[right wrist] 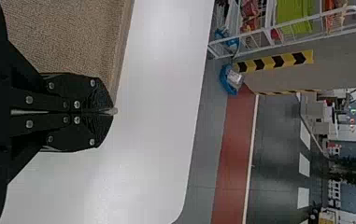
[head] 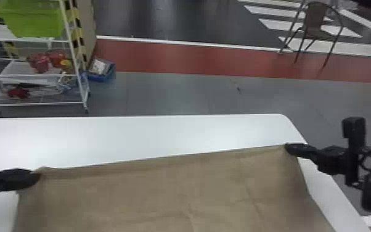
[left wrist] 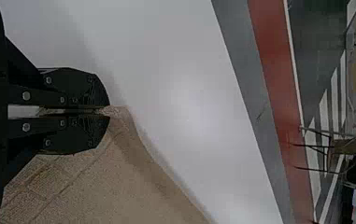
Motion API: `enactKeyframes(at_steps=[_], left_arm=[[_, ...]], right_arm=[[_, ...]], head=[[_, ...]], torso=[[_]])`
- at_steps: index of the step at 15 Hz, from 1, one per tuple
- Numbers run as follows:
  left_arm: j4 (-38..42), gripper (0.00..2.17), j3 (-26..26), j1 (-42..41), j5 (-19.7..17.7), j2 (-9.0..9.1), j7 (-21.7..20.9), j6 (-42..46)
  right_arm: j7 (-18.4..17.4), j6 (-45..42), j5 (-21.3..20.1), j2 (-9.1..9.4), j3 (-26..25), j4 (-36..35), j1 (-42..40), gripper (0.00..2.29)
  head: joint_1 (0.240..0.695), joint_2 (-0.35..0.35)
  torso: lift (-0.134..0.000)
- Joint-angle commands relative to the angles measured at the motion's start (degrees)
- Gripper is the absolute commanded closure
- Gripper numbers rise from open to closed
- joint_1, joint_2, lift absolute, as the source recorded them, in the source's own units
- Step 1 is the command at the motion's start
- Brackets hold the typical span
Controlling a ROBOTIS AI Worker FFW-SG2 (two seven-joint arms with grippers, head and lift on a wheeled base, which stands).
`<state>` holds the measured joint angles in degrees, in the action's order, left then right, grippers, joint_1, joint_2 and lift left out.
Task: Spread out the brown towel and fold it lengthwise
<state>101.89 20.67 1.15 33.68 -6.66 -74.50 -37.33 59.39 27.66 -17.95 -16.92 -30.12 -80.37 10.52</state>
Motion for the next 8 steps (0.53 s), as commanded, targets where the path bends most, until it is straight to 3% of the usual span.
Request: enactKeyframes(at_steps=[1,3,6,8], left_arm=[[2.3,1.08,1.8,-0.2,-0.7,0.07,-0.5,0.1],[4.6,1.07,4.2,-2.6,-3.0,0.07,-1.1,3.6],[6.3,0.86,8.3,-8.2,-7.6,0.07,-1.5,14.5],[5.7,0.86,11.1,-11.3,-10.6,0.15,-2.0,24.2]], right_arm=[[1.6,0.8,0.1,1.10,-0.7,-4.1,-1.4,1.31],[4.2,0.8,0.1,1.28,-0.6,-9.0,-4.9,1.31],[8.4,-2.4,0.2,1.28,-0.5,-14.5,-11.2,1.31],[10.0,-7.1,0.2,1.28,0.1,-17.3,-16.3,1.31]], head=[[0.695,-0.166],[0.695,-0.152],[0.695,-0.121],[0.695,-0.108]], torso=[[-0.122],[-0.122],[-0.122],[-0.122]])
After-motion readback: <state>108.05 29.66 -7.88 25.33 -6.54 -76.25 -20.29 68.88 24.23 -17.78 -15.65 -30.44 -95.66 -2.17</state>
